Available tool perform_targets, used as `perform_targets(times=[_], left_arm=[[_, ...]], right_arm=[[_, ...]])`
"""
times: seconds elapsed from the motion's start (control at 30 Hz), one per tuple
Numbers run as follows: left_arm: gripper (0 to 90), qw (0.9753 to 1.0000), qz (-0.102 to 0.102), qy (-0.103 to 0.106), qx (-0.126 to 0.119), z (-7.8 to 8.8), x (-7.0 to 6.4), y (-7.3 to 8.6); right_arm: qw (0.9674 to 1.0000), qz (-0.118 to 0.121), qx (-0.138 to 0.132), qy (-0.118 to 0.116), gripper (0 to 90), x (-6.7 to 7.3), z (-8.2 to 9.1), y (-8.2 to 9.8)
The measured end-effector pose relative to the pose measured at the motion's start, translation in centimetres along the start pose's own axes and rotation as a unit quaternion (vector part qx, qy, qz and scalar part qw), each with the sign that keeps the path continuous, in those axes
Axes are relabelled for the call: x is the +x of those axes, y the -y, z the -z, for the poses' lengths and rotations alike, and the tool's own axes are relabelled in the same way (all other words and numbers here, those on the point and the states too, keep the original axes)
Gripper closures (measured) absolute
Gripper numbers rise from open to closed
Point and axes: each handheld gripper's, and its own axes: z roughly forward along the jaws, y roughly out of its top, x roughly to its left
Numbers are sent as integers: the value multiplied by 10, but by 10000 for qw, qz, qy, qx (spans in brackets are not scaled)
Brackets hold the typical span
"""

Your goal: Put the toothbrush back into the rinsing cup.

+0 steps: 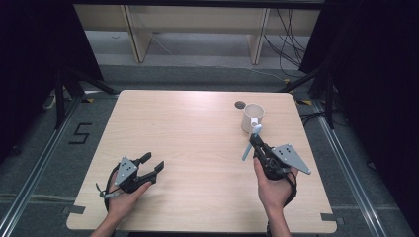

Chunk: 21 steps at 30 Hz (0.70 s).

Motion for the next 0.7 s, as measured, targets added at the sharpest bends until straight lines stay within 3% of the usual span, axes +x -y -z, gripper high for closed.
perform_targets(times=[0.6, 0.7], left_arm=[[367, 10000, -40, 57, -14, 2, 0, 0], [366, 9999, -20, 116, -110, 0, 1, 1]], right_arm=[[9999, 109, 22, 87, 861, 0, -2, 1], [9998, 179, 56, 120, 861, -1, -2, 1]])
